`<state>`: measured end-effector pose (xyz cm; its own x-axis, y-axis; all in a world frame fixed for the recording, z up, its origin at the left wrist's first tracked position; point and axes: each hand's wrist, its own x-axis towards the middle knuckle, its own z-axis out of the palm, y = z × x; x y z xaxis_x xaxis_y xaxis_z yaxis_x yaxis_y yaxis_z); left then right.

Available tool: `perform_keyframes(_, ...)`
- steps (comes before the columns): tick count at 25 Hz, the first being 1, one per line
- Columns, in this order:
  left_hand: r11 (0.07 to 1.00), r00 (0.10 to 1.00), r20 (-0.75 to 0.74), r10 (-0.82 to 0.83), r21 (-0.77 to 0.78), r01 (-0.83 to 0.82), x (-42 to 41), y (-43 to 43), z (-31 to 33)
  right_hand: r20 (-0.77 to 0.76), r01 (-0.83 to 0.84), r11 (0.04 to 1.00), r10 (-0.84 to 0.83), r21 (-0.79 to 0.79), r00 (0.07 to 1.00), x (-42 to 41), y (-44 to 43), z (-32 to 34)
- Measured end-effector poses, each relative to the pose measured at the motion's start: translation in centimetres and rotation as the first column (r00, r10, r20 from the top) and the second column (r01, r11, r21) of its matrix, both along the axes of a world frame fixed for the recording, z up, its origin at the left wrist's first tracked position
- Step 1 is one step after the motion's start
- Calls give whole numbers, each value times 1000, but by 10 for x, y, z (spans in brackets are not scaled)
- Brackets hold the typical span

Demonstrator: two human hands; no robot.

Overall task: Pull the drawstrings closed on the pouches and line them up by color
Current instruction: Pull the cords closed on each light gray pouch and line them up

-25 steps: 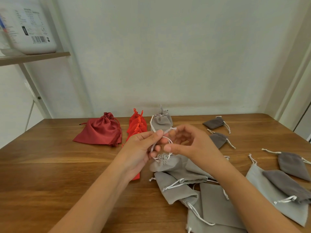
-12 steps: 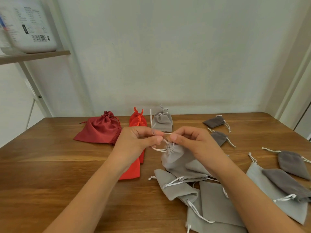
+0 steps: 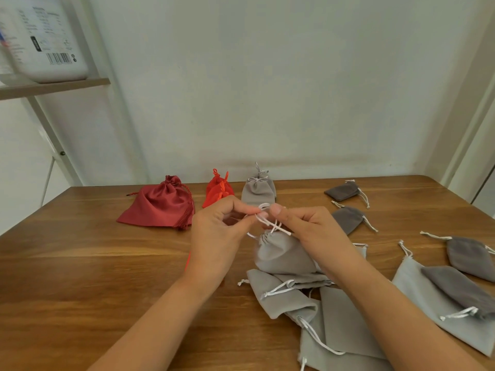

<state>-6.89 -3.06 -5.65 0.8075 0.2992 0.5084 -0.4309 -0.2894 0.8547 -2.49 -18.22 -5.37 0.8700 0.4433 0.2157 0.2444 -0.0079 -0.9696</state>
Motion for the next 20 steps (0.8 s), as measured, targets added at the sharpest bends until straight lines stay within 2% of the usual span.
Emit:
perform_keyframes(6,967,985,169,29,244,-70,3,3,-6,-317,10,964,78,266,945,-9,7,4)
perform_keyframes(9,962,981,195,3,266,-56,5,3,-8,-451,65,934,108,352,886,-7,11,3)
perform_keyframes(10,976,988,155,-10,218,-24,5,0,-7,-481,90,925,108,370,870,-6,12,2)
perform_keyframes(12,995,994,44,-99,22,98,4,-5,-5,-543,146,891,125,429,830,0,10,3)
perform_keyframes(14,967,979,-40,-197,-170,188,5,-6,-1,-589,186,830,197,525,784,5,4,6)
perform_keyframes(16,907,956,-57,-286,-339,251,6,-2,3,-616,253,732,277,632,738,10,-2,8)
perform_keyframes(18,801,938,-31,-347,-530,279,4,-1,9,-611,295,662,313,689,727,12,-6,10)
perform_keyframes(20,761,924,-44,-381,-582,286,2,-3,12,-593,288,648,316,705,740,13,-9,12)
